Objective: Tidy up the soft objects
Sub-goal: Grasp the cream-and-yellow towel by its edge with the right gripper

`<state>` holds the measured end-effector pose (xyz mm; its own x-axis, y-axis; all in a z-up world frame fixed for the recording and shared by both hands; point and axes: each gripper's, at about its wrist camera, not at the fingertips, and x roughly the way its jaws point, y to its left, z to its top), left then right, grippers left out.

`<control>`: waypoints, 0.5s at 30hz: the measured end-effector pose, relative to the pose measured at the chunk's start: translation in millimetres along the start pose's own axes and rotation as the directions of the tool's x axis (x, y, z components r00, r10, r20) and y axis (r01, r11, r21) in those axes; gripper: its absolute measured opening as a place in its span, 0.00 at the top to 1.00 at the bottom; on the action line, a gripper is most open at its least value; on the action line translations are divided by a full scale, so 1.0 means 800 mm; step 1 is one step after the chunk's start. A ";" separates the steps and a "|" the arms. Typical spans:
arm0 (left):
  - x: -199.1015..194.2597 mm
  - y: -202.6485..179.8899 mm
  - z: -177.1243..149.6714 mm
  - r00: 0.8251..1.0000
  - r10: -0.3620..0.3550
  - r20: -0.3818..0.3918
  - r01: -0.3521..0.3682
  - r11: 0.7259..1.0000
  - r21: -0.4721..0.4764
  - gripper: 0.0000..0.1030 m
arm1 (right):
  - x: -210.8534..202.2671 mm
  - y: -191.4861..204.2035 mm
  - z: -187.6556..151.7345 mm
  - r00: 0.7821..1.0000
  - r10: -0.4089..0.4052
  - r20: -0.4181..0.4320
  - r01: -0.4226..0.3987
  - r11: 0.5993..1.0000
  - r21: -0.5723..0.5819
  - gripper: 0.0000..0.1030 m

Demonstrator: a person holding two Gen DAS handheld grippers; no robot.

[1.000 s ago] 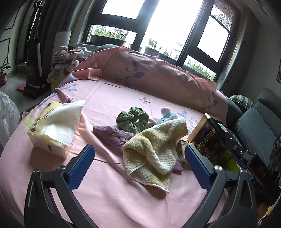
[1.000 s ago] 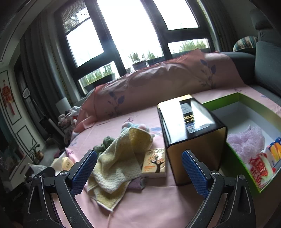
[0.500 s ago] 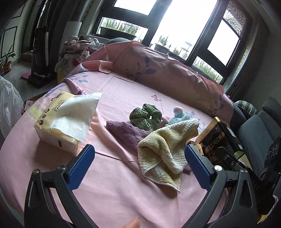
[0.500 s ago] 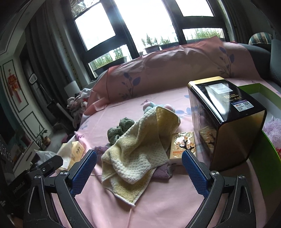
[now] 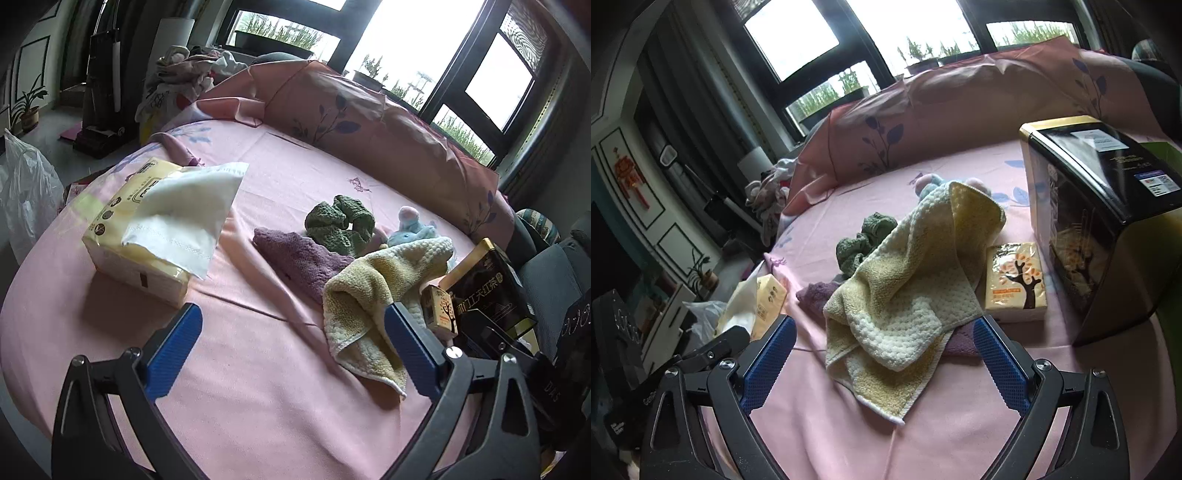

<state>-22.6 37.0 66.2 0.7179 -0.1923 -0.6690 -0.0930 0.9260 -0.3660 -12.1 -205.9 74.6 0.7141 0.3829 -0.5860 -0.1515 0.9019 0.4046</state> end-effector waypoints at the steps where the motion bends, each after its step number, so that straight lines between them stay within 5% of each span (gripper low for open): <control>1: 0.003 0.000 -0.001 1.000 0.017 -0.012 -0.017 1.000 0.005 0.09 | 0.006 0.001 0.000 1.000 -0.001 -0.014 0.001 1.000 -0.002 0.05; 6: 0.008 -0.002 -0.005 0.997 0.056 -0.044 -0.054 0.998 0.034 0.27 | 0.049 0.009 -0.003 0.995 -0.021 -0.102 0.019 1.000 -0.019 0.05; 11: 0.011 -0.001 -0.008 0.995 0.078 -0.063 -0.074 0.996 0.053 0.43 | 0.088 0.019 -0.011 0.983 -0.115 -0.143 0.101 0.990 -0.101 0.16; 15: 0.010 0.003 -0.007 0.994 0.080 -0.068 -0.077 0.996 0.045 0.43 | 0.103 0.015 -0.016 0.971 -0.194 -0.140 0.177 0.976 -0.126 0.57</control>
<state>-21.1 35.6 56.7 0.6594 -0.1395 -0.7388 -0.1168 0.9517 -0.2840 35.8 -161.0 22.1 0.6270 0.2246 -0.7459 -0.1079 0.9733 0.2024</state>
